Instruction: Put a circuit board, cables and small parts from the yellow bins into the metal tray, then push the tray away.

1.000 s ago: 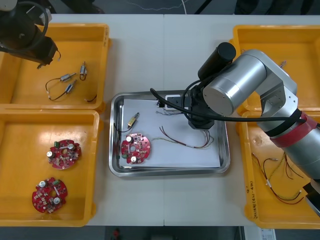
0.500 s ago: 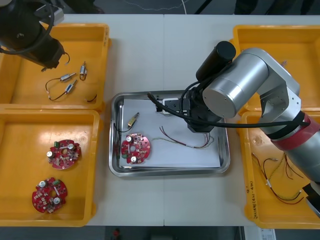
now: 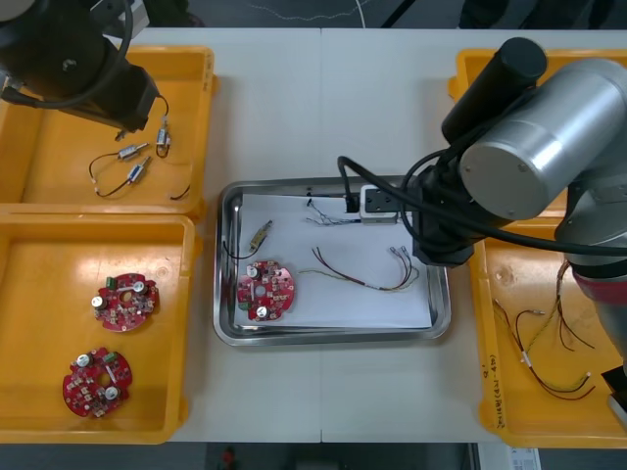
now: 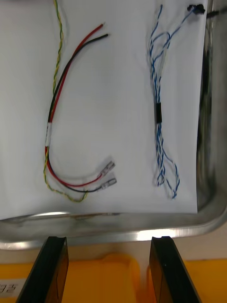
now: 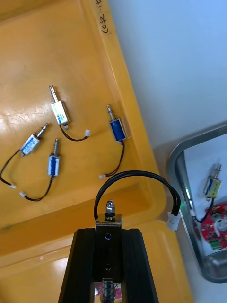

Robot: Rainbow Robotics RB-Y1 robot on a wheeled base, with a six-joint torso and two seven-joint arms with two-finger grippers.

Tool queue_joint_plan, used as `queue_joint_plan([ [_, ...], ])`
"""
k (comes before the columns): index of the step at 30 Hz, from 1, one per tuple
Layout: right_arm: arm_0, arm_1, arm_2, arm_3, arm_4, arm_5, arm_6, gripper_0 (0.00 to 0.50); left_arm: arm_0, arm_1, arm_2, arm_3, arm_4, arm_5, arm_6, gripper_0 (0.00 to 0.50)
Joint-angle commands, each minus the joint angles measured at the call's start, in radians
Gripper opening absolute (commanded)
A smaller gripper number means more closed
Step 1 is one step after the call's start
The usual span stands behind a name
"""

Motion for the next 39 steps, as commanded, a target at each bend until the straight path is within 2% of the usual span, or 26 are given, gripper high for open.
queue_joint_plan([
  [1, 0.048, 0.012, -0.131, -0.101, -0.006, 0.019, -0.018, 0.5, 0.002, 0.003, -0.05, -0.069, 0.013, 0.007, 0.062, 0.002],
  [10, 0.154, -0.004, -0.329, -0.225, -0.015, 0.019, -0.056, 0.5, -0.001, -0.031, -0.153, -0.139, 0.05, 0.007, 0.189, 0.001],
  [19, 0.288, -0.039, -0.447, -0.348, -0.032, 0.019, -0.266, 0.5, -0.025, -0.077, -0.267, -0.153, 0.08, 0.007, 0.313, 0.002],
  [25, 0.369, -0.054, -0.536, -0.392, -0.047, 0.019, -0.392, 0.5, -0.039, -0.117, -0.353, -0.153, 0.088, -0.049, 0.387, 0.001],
  [35, 0.417, -0.059, -0.645, -0.392, -0.049, 0.019, -0.539, 0.5, -0.059, -0.145, -0.474, -0.128, 0.085, -0.145, 0.417, 0.001],
  [39, 0.453, -0.06, -0.673, -0.392, -0.006, 0.019, -0.595, 0.5, -0.07, -0.158, -0.53, -0.081, 0.08, -0.199, 0.421, 0.001],
])
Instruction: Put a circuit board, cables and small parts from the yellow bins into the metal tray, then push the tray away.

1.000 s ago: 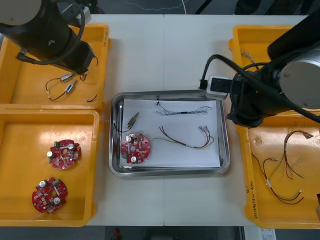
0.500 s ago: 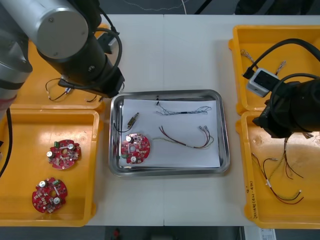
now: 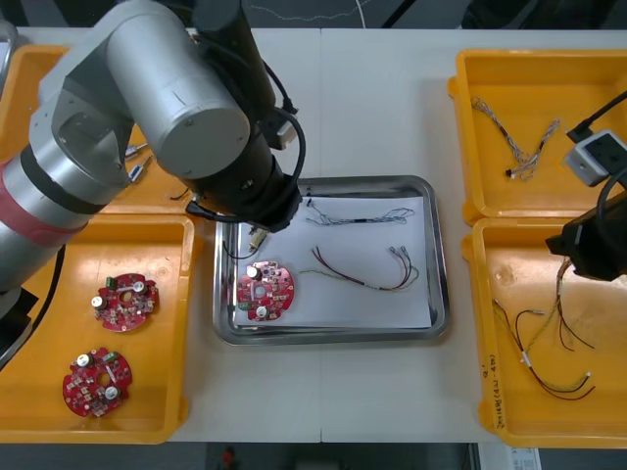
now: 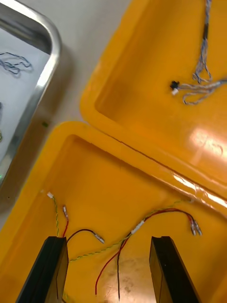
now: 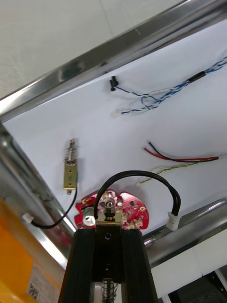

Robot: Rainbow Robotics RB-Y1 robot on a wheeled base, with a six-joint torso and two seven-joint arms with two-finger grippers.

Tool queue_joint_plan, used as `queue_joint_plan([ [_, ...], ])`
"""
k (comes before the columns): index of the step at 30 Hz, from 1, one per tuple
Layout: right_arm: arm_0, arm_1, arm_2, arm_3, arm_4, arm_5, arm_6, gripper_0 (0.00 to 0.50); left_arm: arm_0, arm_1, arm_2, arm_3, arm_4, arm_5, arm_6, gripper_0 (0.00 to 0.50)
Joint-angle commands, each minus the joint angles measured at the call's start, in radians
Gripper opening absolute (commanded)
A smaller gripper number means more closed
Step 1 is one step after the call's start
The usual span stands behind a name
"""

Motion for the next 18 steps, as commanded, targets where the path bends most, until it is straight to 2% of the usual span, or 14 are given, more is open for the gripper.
queue_joint_plan([
  [1, 0.048, -0.034, -0.046, -0.034, 0.035, 0.003, -0.056, 0.5, -0.06, -0.035, -0.054, 0.032, 0.002, -0.046, 0.041, 0.001],
  [4, 0.078, -0.034, -0.056, -0.034, 0.068, 0.003, -0.116, 0.5, -0.069, -0.049, -0.088, 0.089, -0.007, -0.095, 0.037, 0.0],
  [13, 0.144, -0.034, -0.073, -0.032, 0.058, 0.003, -0.26, 0.5, -0.074, -0.07, -0.16, 0.201, -0.056, -0.236, 0.028, 0.001],
  [18, 0.18, -0.035, -0.073, -0.02, 0.045, 0.003, -0.34, 0.5, -0.074, -0.074, -0.183, 0.255, -0.076, -0.279, 0.018, 0.002],
])
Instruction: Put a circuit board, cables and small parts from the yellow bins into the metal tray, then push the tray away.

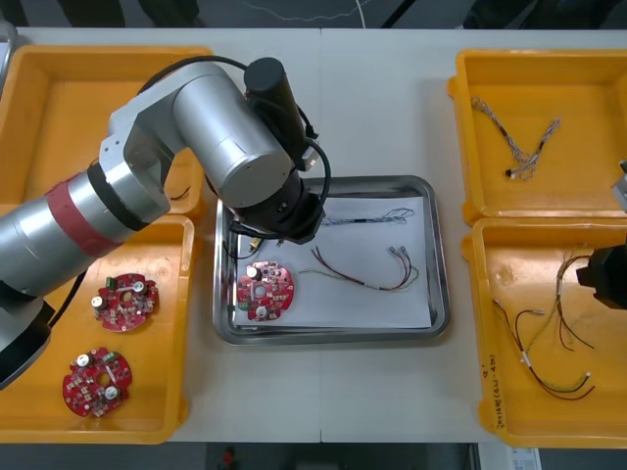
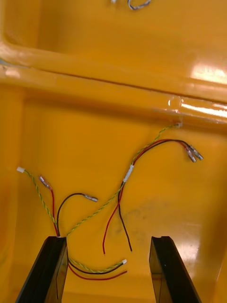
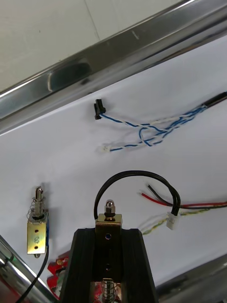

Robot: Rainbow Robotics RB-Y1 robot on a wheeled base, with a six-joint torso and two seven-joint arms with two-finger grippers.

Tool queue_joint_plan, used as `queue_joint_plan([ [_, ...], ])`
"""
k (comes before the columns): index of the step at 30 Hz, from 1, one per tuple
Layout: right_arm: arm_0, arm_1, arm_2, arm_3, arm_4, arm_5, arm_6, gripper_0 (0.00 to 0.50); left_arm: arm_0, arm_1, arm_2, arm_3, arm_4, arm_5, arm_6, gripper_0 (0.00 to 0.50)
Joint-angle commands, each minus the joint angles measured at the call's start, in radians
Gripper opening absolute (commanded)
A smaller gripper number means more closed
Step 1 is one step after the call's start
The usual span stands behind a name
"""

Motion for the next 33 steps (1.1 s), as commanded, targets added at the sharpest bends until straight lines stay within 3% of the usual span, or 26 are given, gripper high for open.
queue_joint_plan([
  [1, 0.049, -0.032, -0.029, -0.018, -0.014, 0.003, -0.114, 0.5, -0.05, -0.027, -0.03, 0.039, -0.025, -0.045, 0.016, 0.002],
  [17, 0.06, -0.04, -0.068, 0.102, -0.038, 0.003, -0.154, 0.5, -0.05, -0.026, -0.056, 0.093, -0.039, -0.076, 0.001, 0.01],
  [19, 0.057, -0.041, -0.071, 0.112, -0.04, 0.003, -0.154, 0.5, -0.048, -0.026, -0.059, 0.093, -0.038, -0.079, 0.004, 0.072],
  [20, 0.053, -0.043, -0.072, 0.118, -0.044, 0.003, -0.154, 0.5, -0.05, -0.026, -0.064, 0.093, -0.036, -0.083, 0.005, 0.178],
  [21, 0.053, -0.044, -0.072, 0.118, -0.047, 0.003, -0.155, 0.5, -0.048, -0.026, -0.065, 0.093, -0.036, -0.085, 0.007, 0.213],
  [23, 0.052, -0.053, -0.072, 0.118, -0.06, 0.003, -0.158, 0.5, -0.048, -0.026, -0.065, 0.093, -0.036, -0.088, 0.011, 0.38],
  [25, 0.049, -0.061, -0.072, 0.118, -0.067, 0.003, -0.16, 0.5, -0.048, -0.026, -0.065, 0.093, -0.036, -0.088, 0.014, 0.481],
  [26, 0.049, -0.064, -0.074, 0.118, -0.075, 0.003, -0.162, 0.5, -0.05, -0.026, -0.065, 0.092, -0.036, -0.088, 0.014, 0.5],
  [33, 0.049, -0.084, -0.08, 0.118, -0.123, 0.003, -0.177, 0.5, -0.05, -0.026, -0.05, 0.058, -0.035, -0.07, 0.034, 0.5],
])
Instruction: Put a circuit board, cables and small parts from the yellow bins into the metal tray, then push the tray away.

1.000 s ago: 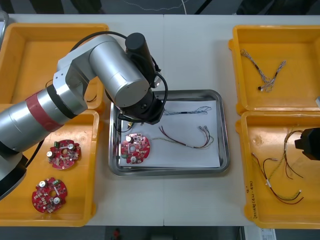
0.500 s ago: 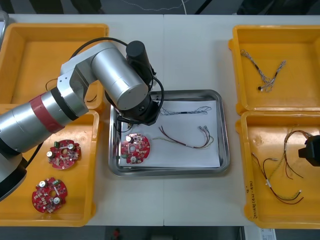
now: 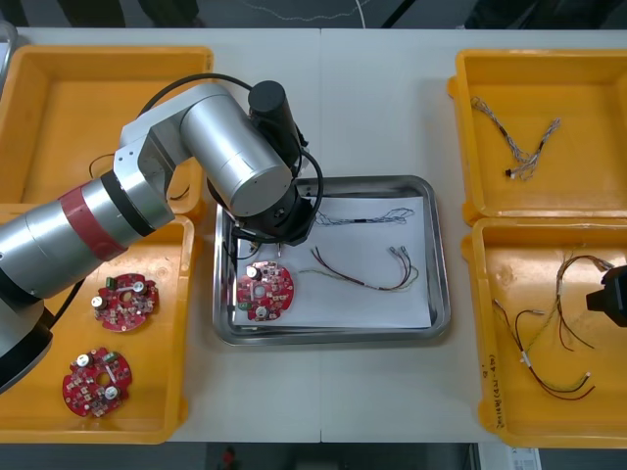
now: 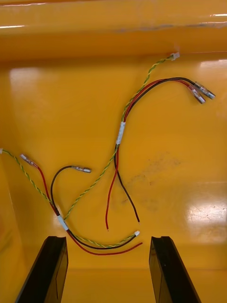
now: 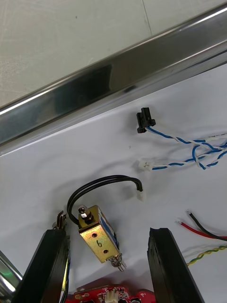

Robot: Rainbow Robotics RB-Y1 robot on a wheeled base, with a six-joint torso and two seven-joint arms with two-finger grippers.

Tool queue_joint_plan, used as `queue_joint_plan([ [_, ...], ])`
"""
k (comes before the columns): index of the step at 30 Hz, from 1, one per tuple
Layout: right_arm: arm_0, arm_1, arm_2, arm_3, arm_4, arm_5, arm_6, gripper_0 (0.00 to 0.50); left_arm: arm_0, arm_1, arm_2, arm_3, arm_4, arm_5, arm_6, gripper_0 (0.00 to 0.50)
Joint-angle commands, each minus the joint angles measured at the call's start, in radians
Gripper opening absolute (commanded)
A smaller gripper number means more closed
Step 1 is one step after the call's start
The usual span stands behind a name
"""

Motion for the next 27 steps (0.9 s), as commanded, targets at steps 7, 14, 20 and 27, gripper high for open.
queue_joint_plan([
  [7, 0.006, -0.042, -0.028, -0.01, -0.027, 0.003, -0.055, 0.5, -0.045, -0.017, 0.087, -0.121, 0.007, 0.111, 0.037, 0.5],
  [14, 0.004, -0.042, -0.025, -0.009, -0.036, 0.003, -0.063, 0.5, -0.045, -0.011, 0.215, -0.17, 0.047, 0.231, 0.039, 0.5],
  [20, -0.004, -0.042, -0.019, -0.01, -0.036, 0.003, -0.069, 0.5, -0.045, -0.007, 0.328, -0.209, 0.063, 0.347, 0.03, 0.5],
  [27, -0.022, -0.071, 0.015, -0.015, -0.061, 0.003, -0.066, 0.5, -0.045, 0.056, 0.413, -0.258, 0.113, 0.444, 0.014, 0.5],
])
